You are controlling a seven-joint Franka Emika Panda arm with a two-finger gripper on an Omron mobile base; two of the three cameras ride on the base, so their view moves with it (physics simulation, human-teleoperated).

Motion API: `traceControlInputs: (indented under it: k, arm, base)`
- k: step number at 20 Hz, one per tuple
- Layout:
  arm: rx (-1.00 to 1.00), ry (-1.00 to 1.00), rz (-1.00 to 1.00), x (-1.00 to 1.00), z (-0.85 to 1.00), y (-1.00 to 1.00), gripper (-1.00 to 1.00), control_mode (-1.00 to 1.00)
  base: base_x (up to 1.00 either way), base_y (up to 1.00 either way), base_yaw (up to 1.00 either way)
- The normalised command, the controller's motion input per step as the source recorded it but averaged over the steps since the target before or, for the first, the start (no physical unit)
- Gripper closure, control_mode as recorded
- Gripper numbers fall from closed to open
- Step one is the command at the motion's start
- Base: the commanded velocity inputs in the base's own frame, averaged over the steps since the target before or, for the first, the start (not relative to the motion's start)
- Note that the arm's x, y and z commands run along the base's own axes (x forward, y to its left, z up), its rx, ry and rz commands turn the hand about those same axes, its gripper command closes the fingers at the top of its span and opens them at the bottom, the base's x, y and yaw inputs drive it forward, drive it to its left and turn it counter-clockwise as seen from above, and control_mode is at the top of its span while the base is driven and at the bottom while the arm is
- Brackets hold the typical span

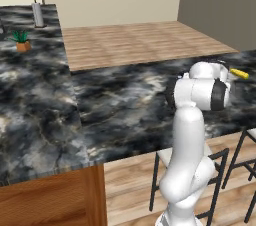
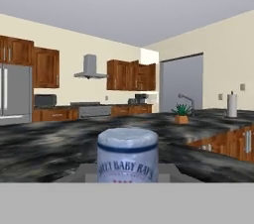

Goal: Move the condiment bottle and oil and vinegar bottle from the cabinet to the dining counter.

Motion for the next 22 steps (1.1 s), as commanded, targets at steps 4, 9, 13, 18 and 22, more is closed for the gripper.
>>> traceControlInputs:
  k: [4, 9, 13, 18, 22]
  arm:
    - [-0.04, -0.11, 0.16, 0.0, -0.58, 0.0, 1.0, -1.0]
    - [-0.07, -0.11, 0.15, 0.0, -0.3, 0.05, 1.0, -1.0]
    - [-0.08, 0.0, 0.09, 0.05, -0.16, 0.21, 1.0, -1.0]
    - [-0.03, 0.09, 0.03, 0.16, -0.02, 0.28, 1.0, -1.0]
    - [0.0, 0.11, 0.03, 0.22, -0.05, 0.14, 1.0, -1.0]
  base:
    - [0.0, 0.0, 0.0]
    - [0.0, 0.0, 0.0]
    - [0.0, 0.0, 0.0]
    - [0.0, 0.0, 0.0]
    - [0.0, 0.0, 0.0]
